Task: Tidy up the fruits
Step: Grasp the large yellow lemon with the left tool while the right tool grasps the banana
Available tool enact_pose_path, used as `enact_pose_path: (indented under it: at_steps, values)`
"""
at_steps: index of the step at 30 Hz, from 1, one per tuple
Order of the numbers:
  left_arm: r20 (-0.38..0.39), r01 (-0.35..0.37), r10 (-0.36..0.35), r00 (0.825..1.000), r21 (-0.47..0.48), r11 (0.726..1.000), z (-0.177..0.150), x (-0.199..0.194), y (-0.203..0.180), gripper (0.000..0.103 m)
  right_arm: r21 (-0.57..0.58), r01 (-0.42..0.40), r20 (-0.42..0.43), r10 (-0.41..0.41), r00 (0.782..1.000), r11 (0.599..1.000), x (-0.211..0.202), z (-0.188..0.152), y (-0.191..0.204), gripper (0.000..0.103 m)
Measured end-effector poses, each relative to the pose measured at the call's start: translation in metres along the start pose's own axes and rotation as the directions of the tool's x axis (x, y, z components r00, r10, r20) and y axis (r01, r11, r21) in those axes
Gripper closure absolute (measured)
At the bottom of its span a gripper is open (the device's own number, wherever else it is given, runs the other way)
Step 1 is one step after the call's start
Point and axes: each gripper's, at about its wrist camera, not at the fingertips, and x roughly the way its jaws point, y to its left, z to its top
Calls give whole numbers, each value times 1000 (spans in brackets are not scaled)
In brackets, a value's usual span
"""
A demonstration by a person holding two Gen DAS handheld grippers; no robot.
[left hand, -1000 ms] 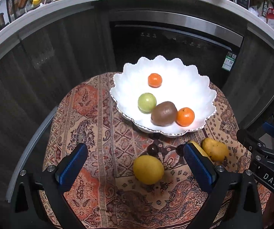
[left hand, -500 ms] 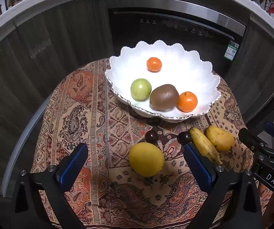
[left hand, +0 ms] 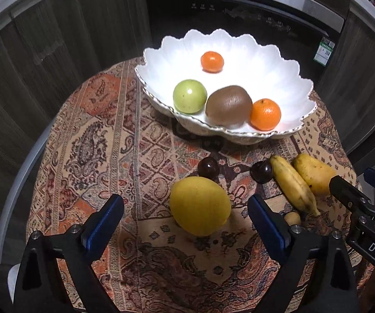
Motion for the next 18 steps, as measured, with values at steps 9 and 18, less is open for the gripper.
enact_pose_path:
  at_steps: [9,18]
  values:
    - [-37,5,-5,999,7,1000,-3,24,-3,17,6,-8,-26,8,1000,1000,17,-3,1,22]
    - [-69,18,-18,997,3,1000,-3,43,-7,24,8,-12,-53,12,999,1000,31,-7,0,22]
